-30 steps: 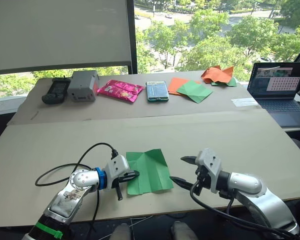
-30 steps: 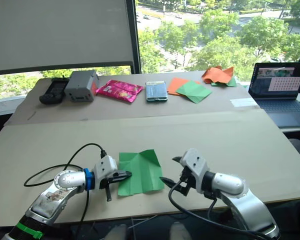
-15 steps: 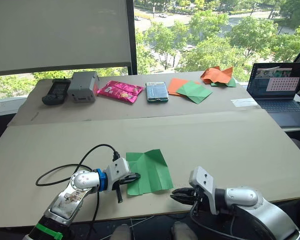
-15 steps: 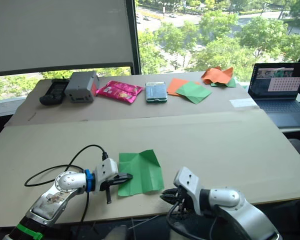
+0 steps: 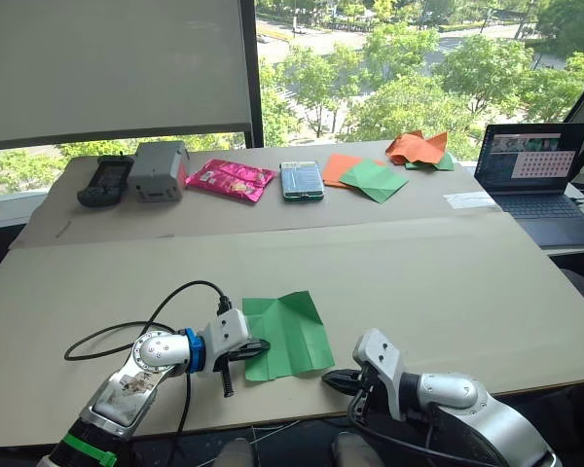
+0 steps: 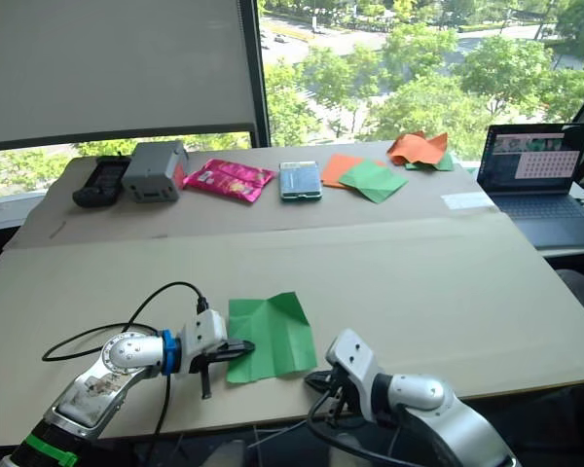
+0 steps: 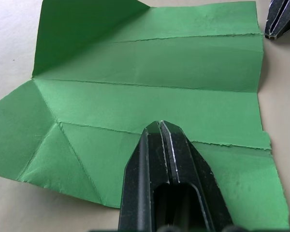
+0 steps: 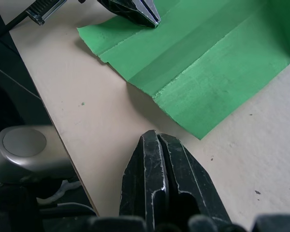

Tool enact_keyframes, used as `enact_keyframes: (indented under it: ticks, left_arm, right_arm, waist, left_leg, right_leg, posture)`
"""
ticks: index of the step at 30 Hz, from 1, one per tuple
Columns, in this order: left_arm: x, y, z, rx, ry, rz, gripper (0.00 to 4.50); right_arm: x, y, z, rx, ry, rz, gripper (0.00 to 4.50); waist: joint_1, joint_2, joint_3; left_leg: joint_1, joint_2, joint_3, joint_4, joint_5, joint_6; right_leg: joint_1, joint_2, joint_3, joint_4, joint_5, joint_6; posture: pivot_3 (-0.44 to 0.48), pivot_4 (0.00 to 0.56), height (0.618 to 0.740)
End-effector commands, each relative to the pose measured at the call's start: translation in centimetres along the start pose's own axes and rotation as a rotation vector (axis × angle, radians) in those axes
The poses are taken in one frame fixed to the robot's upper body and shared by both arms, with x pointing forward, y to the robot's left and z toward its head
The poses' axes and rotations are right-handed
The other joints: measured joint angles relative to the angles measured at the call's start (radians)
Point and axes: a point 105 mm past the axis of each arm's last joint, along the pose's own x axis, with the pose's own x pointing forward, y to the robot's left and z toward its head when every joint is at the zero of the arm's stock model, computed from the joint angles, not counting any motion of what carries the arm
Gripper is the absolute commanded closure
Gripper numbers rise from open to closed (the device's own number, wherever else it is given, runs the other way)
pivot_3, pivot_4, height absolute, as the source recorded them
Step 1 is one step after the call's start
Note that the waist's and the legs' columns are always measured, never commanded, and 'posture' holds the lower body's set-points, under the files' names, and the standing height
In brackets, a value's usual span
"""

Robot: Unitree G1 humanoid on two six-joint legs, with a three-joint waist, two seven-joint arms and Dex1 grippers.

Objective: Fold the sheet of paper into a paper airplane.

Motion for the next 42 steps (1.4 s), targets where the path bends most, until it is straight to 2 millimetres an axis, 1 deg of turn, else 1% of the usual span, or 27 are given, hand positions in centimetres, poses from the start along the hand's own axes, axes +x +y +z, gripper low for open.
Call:
enact_keyframes:
  ticks: [1, 3, 9, 12, 15, 17, 19, 22, 25, 27, 29, 31, 35, 39, 42]
  left_arm:
    - [0.0, -0.6, -1.6, -0.026, 0.073, -0.042, 4.5]
    - [0.0, -0.6, -1.6, -0.021, 0.077, -0.05, 4.5]
    - [0.0, -0.5, -1.7, -0.01, 0.084, -0.072, 4.5]
    - [0.1, -0.5, -1.8, -0.005, 0.086, -0.077, 4.5]
    - [0.0, -0.4, -1.8, -0.001, 0.088, -0.077, 4.5]
    - [0.0, -0.2, -1.8, 0.002, 0.091, -0.074, 4.5]
    - [-0.1, 0.0, -1.8, 0.006, 0.094, -0.07, 4.5]
    - [-0.1, 0.2, -1.8, 0.005, 0.094, -0.067, 4.5]
    - [-0.1, 0.3, -1.8, 0.005, 0.096, -0.061, 4.5]
    - [-0.3, 0.5, -1.8, 0.004, 0.097, -0.05, 4.5]
    - [-0.4, 0.6, -1.9, 0.002, 0.1, -0.039, 4.5]
    - [-0.6, 0.8, -2.0, 0.001, 0.103, -0.028, 4.5]
    - [-1.0, 0.9, -1.9, -0.011, 0.1, 0.004, 4.5]
    - [-1.7, 0.9, -2.0, -0.024, 0.104, 0.047, 4.5]
    - [-2.9, 1.2, -1.9, -0.036, 0.11, 0.094, 4.5]
  right_arm:
    - [0.2, -1.1, -1.8, 0.007, 0.051, -0.11, 4.46]
    - [0.3, -1.3, -2.0, 0.007, 0.041, -0.149, 4.46]
    - [0.3, -2.8, -1.9, 0.032, -0.017, -0.31, 4.46]
    - [0.5, -3.1, -1.4, 0.054, -0.064, -0.344, 4.46]
    - [0.7, -3.4, 0.0, 0.111, -0.175, -0.362, 4.46]
    - [0.9, -3.2, 1.5, 0.121, -0.26, -0.327, 4.46]
    - [1.2, -2.8, 2.4, 0.126, -0.307, -0.279, 4.46]
    - [1.6, -2.7, 2.9, 0.108, -0.319, -0.223, 4.46]
    - [2.4, -2.5, 4.4, 0.061, -0.353, -0.131, 4.46]
    - [2.9, -1.9, 5.3, 0.034, -0.366, -0.051, 4.46]
    - [3.4, -1.2, 5.5, -0.005, -0.343, 0.036, 4.46]
    - [4.0, -1.0, 5.7, -0.036, -0.32, 0.086, 4.46]
    - [5.0, -0.3, 6.2, -0.072, -0.295, 0.192, 4.46]
    - [6.2, 0.0, 6.4, -0.074, -0.281, 0.247, 4.46]
    - [7.1, -0.1, 6.1, -0.063, -0.253, 0.264, 4.46]
  waist:
    - [0.0, -0.001, -0.002]
    - [0.0, -0.002, -0.003]
    - [0.002, -0.001, -0.005]
    - [0.002, 0.0, -0.005]
    - [0.003, 0.0, -0.006]
    - [0.003, 0.002, -0.006]
    - [0.003, 0.003, -0.006]
    - [0.003, 0.005, -0.007]
    - [0.002, 0.006, -0.007]
    - [0.003, 0.006, -0.007]
    - [0.002, 0.006, -0.007]
    - [0.002, 0.006, -0.007]
    - [0.001, 0.006, -0.007]
    - [-0.002, 0.006, -0.007]
    - [-0.004, 0.006, -0.007]
  left_leg:
    - [0.0, 0.0, 0.0, 0.0, 0.0, 0.0]
    - [0.001, 0.0, 0.0, 0.0, 0.0, -0.001]
    - [0.0, 0.0, 0.0, 0.0, -0.001, -0.001]
    - [0.0, 0.0, 0.0, 0.0, -0.001, -0.001]
    - [0.0, 0.0, 0.0, 0.0, -0.001, -0.001]
    - [0.0, 0.0, 0.0, 0.0, -0.001, -0.001]
    - [-0.002, 0.0, 0.0, 0.0, -0.001, -0.001]
    - [-0.002, 0.0, 0.0, 0.0, 0.0, -0.001]
    - [-0.002, 0.0, 0.0, 0.0, 0.0, -0.001]
    - [-0.002, 0.0, 0.0, 0.0, 0.0, 0.0]
    - [-0.002, 0.0, 0.0, 0.0, 0.0, 0.0]
    - [-0.002, 0.0, 0.0, 0.0, 0.003, 0.005]
    - [-0.002, 0.0, 0.0, 0.0, 0.004, 0.006]
    - [-0.001, 0.001, 0.0, 0.0, 0.004, 0.007]
    - [-0.001, 0.001, 0.0, 0.0, 0.004, 0.007]
  right_leg:
    - [0.0, 0.0, 0.0, 0.0, 0.0, 0.0]
    - [0.0, 0.0, 0.0, 0.0, 0.0, 0.0]
    - [0.0, 0.0, 0.0, 0.0, 0.0, 0.0]
    - [0.0, 0.0, 0.0, 0.0, 0.0, 0.0]
    - [0.0, 0.0, 0.0, 0.0, 0.0, 0.0]
    - [-0.001, 0.0, 0.0, 0.0, 0.0, 0.0]
    - [-0.001, 0.0, 0.0, 0.0, 0.0, 0.0]
    - [-0.001, 0.0, 0.0, 0.0, 0.0, 0.0]
    - [-0.001, 0.0, 0.0, 0.0, 0.0, 0.0]
    - [-0.001, 0.0, 0.0, 0.001, 0.0, 0.0]
    - [-0.001, 0.0, 0.0, 0.001, 0.0, 0.0]
    - [-0.001, 0.0, 0.0, 0.001, 0.0, 0.0]
    - [-0.001, 0.001, 0.0, 0.002, 0.0, 0.0]
    - [-0.001, 0.001, 0.0, 0.003, 0.0, 0.0]
    - [-0.002, 0.002, 0.0, 0.006, 0.0, 0.0]
  posture:
    - [0.0, 0.15, 0.721]
    - [0.0, 0.15, 0.721]
    - [0.0, 0.15, 0.721]
    - [0.0, 0.15, 0.721]
    - [0.0, 0.15, 0.721]
    - [0.0, 0.15, 0.721]
    - [0.0, 0.15, 0.721]
    - [0.0, 0.15, 0.721]
    - [0.0, 0.15, 0.721]
    - [0.0, 0.15, 0.721]
    - [0.0, 0.15, 0.721]
    - [0.0, 0.15, 0.721]
    - [0.0, 0.15, 0.721]
    - [0.0, 0.15, 0.721]
    - [0.0, 0.15, 0.721]
